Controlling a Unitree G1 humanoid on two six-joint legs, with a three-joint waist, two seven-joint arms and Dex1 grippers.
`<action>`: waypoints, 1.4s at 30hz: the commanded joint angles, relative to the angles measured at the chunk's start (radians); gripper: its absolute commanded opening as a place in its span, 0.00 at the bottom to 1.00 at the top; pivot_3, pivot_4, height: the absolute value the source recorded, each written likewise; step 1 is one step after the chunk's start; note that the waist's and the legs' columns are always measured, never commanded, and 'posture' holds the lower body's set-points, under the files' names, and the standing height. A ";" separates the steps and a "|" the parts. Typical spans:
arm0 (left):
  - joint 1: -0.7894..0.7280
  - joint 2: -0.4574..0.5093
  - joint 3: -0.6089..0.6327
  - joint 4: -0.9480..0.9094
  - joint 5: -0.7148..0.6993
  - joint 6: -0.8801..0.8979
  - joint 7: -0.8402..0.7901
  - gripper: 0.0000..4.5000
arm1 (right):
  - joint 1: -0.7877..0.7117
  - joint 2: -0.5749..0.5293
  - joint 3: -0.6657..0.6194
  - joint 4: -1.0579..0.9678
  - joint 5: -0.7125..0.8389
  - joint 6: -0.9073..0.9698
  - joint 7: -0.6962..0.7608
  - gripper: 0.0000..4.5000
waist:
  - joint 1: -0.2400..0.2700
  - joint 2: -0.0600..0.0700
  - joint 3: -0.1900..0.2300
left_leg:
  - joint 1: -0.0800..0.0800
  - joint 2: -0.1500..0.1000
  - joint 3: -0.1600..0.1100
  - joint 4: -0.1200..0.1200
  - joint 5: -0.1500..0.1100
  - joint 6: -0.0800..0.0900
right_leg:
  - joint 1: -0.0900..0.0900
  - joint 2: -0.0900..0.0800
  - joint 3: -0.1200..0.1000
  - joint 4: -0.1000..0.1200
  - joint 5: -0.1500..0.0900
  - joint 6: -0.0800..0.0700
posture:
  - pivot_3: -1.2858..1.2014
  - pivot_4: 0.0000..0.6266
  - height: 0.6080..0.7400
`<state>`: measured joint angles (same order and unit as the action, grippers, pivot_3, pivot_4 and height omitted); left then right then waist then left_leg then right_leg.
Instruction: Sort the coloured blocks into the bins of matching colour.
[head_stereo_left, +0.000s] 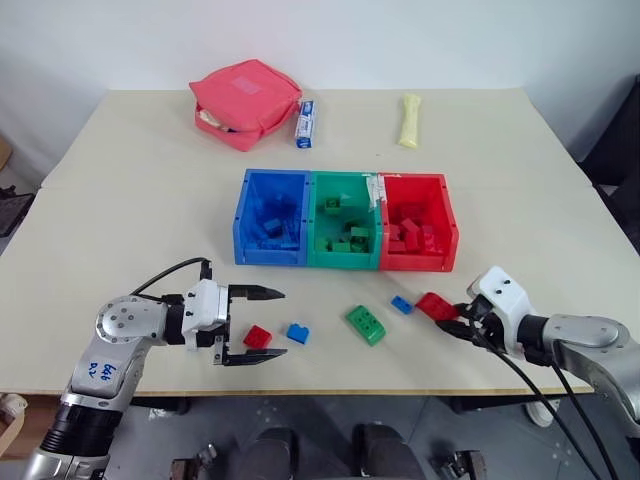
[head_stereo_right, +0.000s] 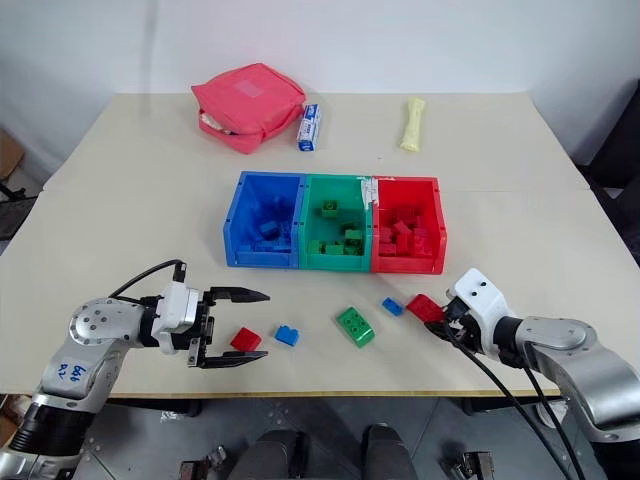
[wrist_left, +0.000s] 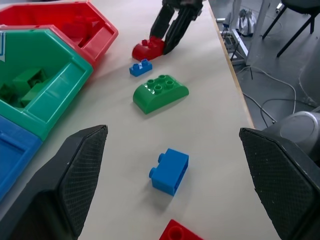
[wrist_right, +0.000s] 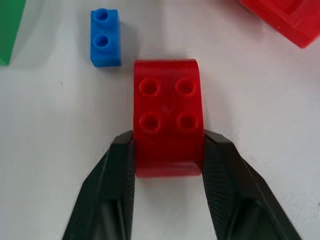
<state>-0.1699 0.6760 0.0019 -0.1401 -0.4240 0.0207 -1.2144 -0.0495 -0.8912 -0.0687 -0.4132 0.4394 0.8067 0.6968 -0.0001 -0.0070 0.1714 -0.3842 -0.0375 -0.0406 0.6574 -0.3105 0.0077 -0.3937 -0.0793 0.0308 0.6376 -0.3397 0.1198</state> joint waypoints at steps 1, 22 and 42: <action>-0.007 -0.011 0.023 -0.025 -0.028 0.010 0.022 1.00 | 0.023 0.021 -0.019 0.002 -0.003 -0.067 0.028 0.32 | 0.000 0.000 0.000 | 0.000 0.000 0.000 0.000 0.000 0.000 | 0.000 0.000 0.000 0.000 0.000 0.000 | 0.52 0.24 1.00; 0.098 -0.084 0.228 -0.122 -0.122 0.137 0.315 1.00 | -0.635 0.199 0.003 0.408 0.007 -0.076 -0.030 0.61 | -0.002 0.000 0.000 | -0.005 -0.001 -0.002 0.003 0.001 -0.001 | -0.005 -0.001 -0.001 0.004 0.000 0.000 | 0.52 0.24 1.00; -0.006 0.015 0.029 -0.011 -0.018 0.020 0.007 1.00 | 0.183 0.012 -0.339 0.141 0.029 -0.451 0.400 1.00 | 0.006 0.001 0.000 | -0.002 -0.001 -0.001 0.003 -0.001 0.001 | 0.001 0.000 0.000 -0.003 0.001 0.002 | 0.52 0.24 1.00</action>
<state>-0.1603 0.6791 0.0405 -0.1523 -0.4517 0.0684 -1.1765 0.1302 -0.8674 -0.3693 -0.2593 0.4797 0.3967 1.0791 0.0064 -0.0062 0.1717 -0.3862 -0.0383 -0.0412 0.6602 -0.3113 0.0091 -0.3923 -0.0793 0.0306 0.6351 -0.3386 0.1216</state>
